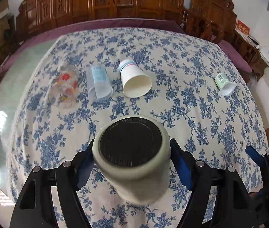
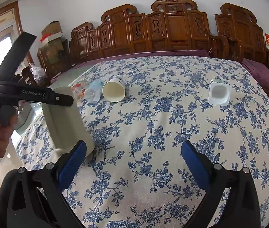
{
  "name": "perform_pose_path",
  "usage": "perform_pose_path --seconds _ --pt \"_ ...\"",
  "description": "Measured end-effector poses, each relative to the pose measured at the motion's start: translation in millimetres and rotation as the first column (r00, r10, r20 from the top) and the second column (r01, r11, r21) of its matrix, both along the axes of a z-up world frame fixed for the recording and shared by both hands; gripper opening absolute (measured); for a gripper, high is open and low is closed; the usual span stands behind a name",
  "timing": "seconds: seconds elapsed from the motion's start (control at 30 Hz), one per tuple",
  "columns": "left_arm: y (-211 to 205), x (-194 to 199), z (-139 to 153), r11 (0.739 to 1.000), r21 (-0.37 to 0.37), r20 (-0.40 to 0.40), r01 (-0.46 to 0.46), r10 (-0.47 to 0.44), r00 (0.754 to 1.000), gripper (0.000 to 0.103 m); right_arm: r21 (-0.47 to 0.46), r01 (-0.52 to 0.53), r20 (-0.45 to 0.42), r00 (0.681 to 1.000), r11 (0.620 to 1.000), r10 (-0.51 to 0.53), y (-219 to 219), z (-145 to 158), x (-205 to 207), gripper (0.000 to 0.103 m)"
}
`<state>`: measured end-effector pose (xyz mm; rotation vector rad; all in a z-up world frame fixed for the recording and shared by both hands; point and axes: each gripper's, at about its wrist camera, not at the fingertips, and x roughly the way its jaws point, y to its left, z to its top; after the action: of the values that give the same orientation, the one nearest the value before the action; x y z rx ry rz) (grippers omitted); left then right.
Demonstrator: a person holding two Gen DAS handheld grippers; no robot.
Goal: Flip cup upside down
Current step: 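Lower the cream cup upright onto the tablecloth with the left gripper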
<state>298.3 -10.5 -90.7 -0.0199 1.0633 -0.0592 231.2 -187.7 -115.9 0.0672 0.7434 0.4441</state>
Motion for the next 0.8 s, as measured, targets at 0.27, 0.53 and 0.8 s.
perform_pose_path --seconds 0.27,0.53,0.8 --pt "-9 -4 9 0.999 0.046 0.064 0.021 -0.023 0.998 0.07 -0.005 0.003 -0.008 1.0 1.0 -0.004 0 -2 1 0.1" --pt "-19 3 10 0.995 0.091 0.101 0.037 -0.046 0.994 0.07 -0.005 0.008 -0.01 1.0 1.0 -0.008 -2 -3 2 0.1" --pt "-31 -13 -9 0.991 0.103 0.108 0.083 -0.094 0.99 0.071 -0.005 0.015 -0.012 1.0 1.0 -0.015 -3 -3 2 0.1"
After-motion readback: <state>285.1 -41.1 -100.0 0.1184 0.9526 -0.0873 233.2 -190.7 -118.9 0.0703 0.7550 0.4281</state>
